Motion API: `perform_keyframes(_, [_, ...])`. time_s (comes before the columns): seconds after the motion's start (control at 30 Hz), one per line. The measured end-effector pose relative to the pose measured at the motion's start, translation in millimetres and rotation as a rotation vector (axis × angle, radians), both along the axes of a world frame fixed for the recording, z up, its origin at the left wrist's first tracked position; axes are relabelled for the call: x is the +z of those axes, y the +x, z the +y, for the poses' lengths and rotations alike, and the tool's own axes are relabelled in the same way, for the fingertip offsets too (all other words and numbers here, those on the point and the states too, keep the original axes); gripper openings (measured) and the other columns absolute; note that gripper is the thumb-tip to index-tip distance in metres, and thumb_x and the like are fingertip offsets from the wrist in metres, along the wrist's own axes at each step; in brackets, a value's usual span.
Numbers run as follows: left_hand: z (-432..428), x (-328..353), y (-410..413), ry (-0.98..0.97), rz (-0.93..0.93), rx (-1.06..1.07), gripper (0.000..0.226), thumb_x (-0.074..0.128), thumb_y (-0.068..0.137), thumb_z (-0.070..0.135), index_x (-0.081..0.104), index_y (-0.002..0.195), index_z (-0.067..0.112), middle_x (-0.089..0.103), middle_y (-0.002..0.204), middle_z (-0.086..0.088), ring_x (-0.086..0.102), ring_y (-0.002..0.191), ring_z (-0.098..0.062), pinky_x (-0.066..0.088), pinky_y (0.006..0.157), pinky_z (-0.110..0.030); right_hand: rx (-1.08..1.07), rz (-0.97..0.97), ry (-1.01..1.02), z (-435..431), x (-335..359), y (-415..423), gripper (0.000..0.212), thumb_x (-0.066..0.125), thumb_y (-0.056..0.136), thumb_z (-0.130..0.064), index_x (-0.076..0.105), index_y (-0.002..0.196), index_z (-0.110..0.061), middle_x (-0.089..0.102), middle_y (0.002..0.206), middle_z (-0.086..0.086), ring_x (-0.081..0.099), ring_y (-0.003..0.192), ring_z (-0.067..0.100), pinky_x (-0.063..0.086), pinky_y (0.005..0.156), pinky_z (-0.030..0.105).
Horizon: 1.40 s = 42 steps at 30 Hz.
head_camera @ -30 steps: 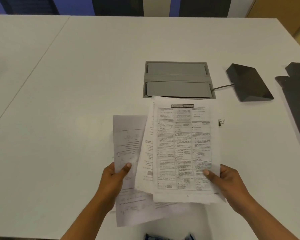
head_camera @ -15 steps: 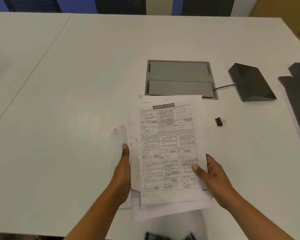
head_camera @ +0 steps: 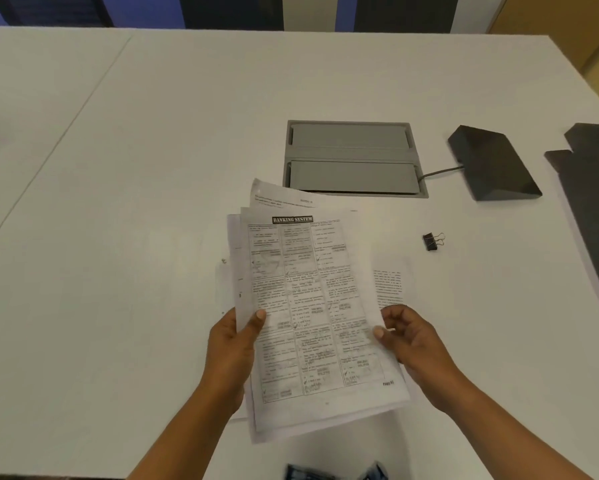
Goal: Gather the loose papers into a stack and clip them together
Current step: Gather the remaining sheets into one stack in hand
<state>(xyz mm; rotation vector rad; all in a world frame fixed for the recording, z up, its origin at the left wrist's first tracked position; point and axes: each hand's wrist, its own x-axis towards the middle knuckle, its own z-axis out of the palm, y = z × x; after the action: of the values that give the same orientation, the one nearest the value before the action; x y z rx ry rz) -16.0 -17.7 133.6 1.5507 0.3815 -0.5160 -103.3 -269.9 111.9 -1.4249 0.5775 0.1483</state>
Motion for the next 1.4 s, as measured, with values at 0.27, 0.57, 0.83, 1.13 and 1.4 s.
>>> perform_keyframes(0.27, [46.3, -2.7, -1.5, 0.002, -0.004, 0.098, 0.022, 0.064, 0.092, 0.020, 0.070, 0.112, 0.015, 0.079, 0.104, -0.005, 0.076, 0.093, -0.028, 0.060, 0.075, -0.041, 0.009, 0.498, -1.019, -22.7, -65.6, -16.8, 0.065, 0.066, 0.082, -0.053, 0.055, 0.127, -0.008, 0.060, 0.124, 0.014, 0.062, 0.107, 0.032, 0.055, 0.081, 0.040])
perform_keyframes(0.57, [86.8, -11.9, -10.6, 0.060, 0.017, 0.214, 0.029, 0.063, 0.093, 0.022, 0.066, 0.120, 0.014, 0.075, 0.110, -0.008, 0.070, 0.100, -0.033, 0.056, 0.079, -0.043, 0.008, 0.668, -0.953, -4.3, -97.1, -22.7, 0.089, 0.083, 0.064, -0.051, 0.045, 0.128, -0.002, 0.049, 0.122, 0.020, 0.059, 0.104, 0.038, 0.055, 0.080, 0.044])
perform_keyframes(0.83, [94.7, -18.1, -11.0, 0.061, 0.012, 0.236, 0.030, 0.063, 0.093, 0.024, 0.065, 0.121, 0.015, 0.074, 0.112, -0.008, 0.070, 0.101, -0.035, 0.055, 0.083, -0.048, -0.031, 0.508, -0.605, -9.6, -90.8, -23.2, 0.048, 0.084, 0.072, -0.023, 0.061, 0.112, -0.011, 0.070, 0.113, 0.009, 0.066, 0.095, 0.027, 0.058, 0.079, 0.040])
perform_keyframes(1.13, [89.6, -19.1, -6.5, 0.066, 0.014, 0.247, 0.029, 0.062, 0.095, 0.026, 0.065, 0.123, 0.020, 0.074, 0.116, -0.005, 0.068, 0.106, -0.033, 0.052, 0.094, -0.057, 0.180, 0.522, -0.826, 35.0, -88.2, -3.9, 0.059, 0.074, 0.077, -0.045, 0.057, 0.123, -0.012, 0.063, 0.119, 0.008, 0.063, 0.106, 0.026, 0.053, 0.080, 0.032])
perform_keyframes(1.4, [93.4, -19.7, -10.6, 0.084, 0.032, 0.277, 0.028, 0.063, 0.094, 0.028, 0.066, 0.121, 0.021, 0.073, 0.116, -0.005, 0.068, 0.106, -0.034, 0.051, 0.096, -0.059, 0.226, 0.614, -0.879, 63.0, -83.1, 5.1, 0.068, 0.082, 0.072, -0.036, 0.043, 0.120, -0.010, 0.052, 0.121, 0.011, 0.062, 0.103, 0.030, 0.053, 0.077, 0.035])
